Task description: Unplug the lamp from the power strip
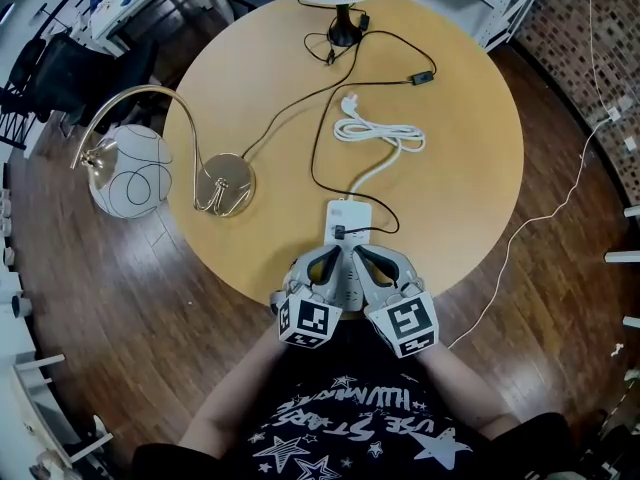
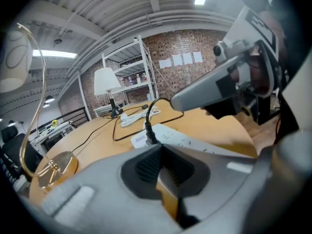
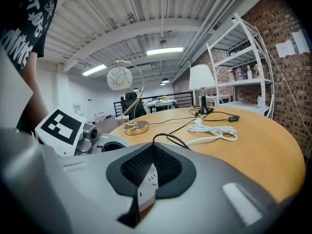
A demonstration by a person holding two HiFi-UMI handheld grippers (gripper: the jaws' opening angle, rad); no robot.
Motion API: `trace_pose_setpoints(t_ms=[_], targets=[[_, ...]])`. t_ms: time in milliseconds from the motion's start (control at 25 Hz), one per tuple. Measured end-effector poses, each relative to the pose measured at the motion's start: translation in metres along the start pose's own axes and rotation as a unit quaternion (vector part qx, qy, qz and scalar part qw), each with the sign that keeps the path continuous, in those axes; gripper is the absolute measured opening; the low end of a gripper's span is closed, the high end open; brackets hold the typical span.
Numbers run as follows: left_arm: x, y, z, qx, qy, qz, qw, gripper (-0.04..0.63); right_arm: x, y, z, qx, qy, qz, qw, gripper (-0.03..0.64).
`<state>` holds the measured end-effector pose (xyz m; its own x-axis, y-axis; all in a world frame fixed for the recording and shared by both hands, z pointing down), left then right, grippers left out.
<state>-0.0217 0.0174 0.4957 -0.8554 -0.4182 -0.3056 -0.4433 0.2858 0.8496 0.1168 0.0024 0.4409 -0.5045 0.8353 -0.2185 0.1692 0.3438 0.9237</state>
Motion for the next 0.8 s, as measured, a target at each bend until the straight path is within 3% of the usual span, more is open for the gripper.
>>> trace_pose_setpoints(t_ms=[120, 280, 400, 560, 640, 800], targets=[[0.001, 0.004, 0.000, -0.009, 0.002, 0.028, 0.9996, 0.003, -0.006, 0.006, -0.010, 0.022, 0.003, -0.011, 1.000, 0.026], [0.001, 0.003, 0.002, -0.007, 0.010, 0.017, 0.9998, 0.003, -0.015, 0.014, -0.024, 0.044, 0.005, -0.029, 0.999, 0.113], [0.001, 0.004, 0.005, -0.009, 0.018, 0.027, 0.9994, 0.003, -0.017, 0.016, -0.037, 0.061, 0.005, -0.028, 0.998, 0.139], [0.002, 0.005, 0.004, -0.014, 0.027, 0.021, 0.9993, 0.003, -0.019, 0.015, -0.057, 0.084, 0.002, -0.019, 0.996, 0.143], [0.002, 0.006, 0.005, -0.016, 0.031, 0.011, 0.9993, 0.003, -0.019, 0.010, -0.065, 0.093, 0.006, -0.010, 0.996, 0.101], [0.001, 0.007, 0.006, -0.018, 0.031, 0.014, 0.9993, 0.003, -0.018, 0.006, -0.071, 0.110, 0.004, 0.005, 0.994, 0.092]])
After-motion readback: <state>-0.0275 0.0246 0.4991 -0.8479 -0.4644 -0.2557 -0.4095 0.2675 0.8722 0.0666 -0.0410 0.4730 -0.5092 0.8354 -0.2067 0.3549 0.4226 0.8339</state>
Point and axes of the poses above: the fingertips, and each gripper's own axes: z backward along the fingers, x to its left, y out of its underside, the point moved 10 cm from there along z, backward along the fingers, and after that the axes turned 14 degrees about -y, right-handed, at the moved point
